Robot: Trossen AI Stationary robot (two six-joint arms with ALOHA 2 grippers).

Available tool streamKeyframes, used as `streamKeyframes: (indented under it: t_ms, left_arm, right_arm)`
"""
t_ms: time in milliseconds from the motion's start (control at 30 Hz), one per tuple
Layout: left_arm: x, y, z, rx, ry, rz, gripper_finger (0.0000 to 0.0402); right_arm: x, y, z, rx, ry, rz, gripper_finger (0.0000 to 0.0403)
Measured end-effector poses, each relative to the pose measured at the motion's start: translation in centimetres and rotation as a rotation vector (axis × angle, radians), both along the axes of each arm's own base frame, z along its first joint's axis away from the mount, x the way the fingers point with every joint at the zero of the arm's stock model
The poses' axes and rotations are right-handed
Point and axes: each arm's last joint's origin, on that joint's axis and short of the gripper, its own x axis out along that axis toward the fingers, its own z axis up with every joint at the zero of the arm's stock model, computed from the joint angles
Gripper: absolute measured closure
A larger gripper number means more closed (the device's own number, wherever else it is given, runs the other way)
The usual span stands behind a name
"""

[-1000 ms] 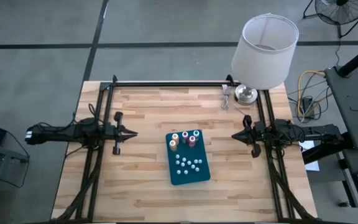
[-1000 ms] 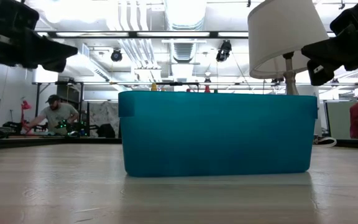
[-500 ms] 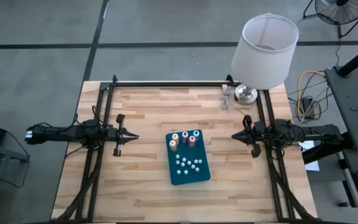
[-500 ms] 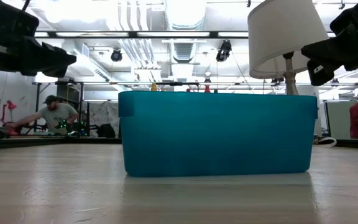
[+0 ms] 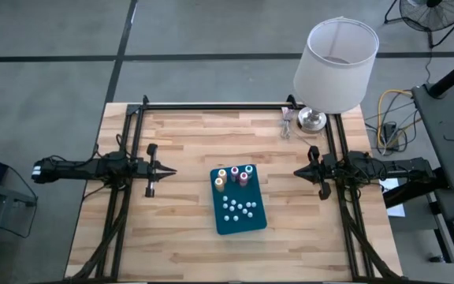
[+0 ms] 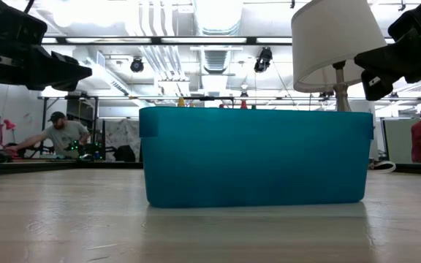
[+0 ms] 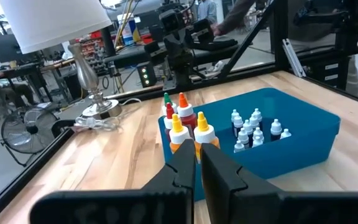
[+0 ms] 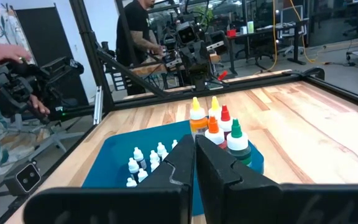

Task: Pick & Place food coloring
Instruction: Return to Home Position

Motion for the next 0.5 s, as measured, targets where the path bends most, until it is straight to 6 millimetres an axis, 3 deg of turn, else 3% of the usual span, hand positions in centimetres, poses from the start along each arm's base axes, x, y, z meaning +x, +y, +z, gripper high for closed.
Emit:
streamKeyframes:
  t_ms: [500]
  left_arm:
    - [0.00, 0.01, -0.12, 0.000, 0.007, 0.004, 0.0402]
  right_arm:
    - [0.00, 0.00, 0.01, 0.000, 0.000, 0.000, 0.0394]
